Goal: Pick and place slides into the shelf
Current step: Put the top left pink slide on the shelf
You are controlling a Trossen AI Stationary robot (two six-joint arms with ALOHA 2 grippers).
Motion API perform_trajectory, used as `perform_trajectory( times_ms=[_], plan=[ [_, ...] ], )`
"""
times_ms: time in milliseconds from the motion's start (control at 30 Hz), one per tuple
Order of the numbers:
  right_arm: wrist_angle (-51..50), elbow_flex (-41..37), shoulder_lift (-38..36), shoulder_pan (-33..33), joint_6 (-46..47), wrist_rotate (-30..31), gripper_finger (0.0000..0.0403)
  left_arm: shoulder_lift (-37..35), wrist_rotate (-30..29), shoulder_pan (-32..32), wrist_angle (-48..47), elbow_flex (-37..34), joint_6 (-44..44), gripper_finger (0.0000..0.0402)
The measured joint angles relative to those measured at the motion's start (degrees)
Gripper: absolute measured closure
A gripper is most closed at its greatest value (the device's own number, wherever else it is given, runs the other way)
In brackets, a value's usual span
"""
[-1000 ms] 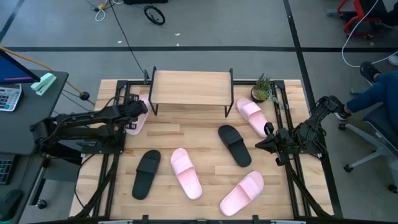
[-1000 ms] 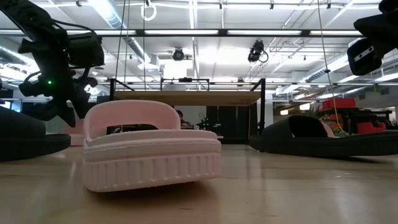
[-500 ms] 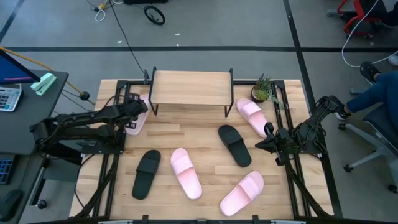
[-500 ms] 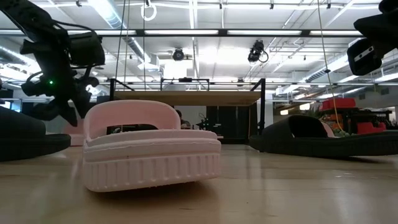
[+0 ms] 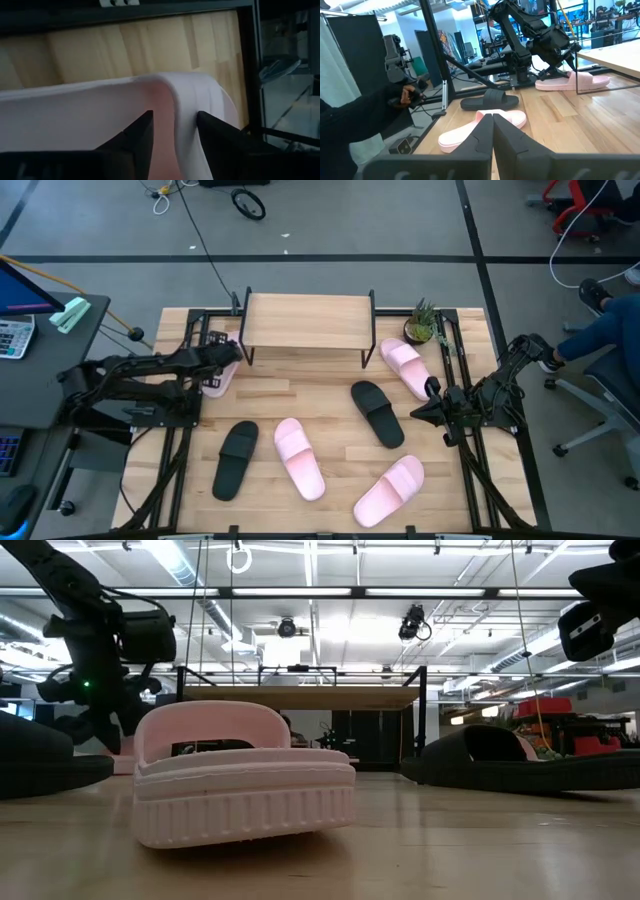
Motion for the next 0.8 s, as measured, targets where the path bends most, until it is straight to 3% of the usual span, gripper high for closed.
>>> perform_trajectory(
  times_ms=[200,567,800],
  plan=[
    [0.0,0.0,0.0,0.0,0.0,0.0,0.0389,0.1,0.2,0.7,4.6,0.0,0.0,0.0242],
    [0.0,0.0,0.0,0.0,0.0,0.0,0.0389,0.1,0.1,2.0,4.3,0.0,0.1,0.0257],
    [0.0,0.0,0.0,0.0,0.0,0.0,0.0389,0.1,0.0,2.0,4.3,0.0,0.3,0.0317]
  ],
)
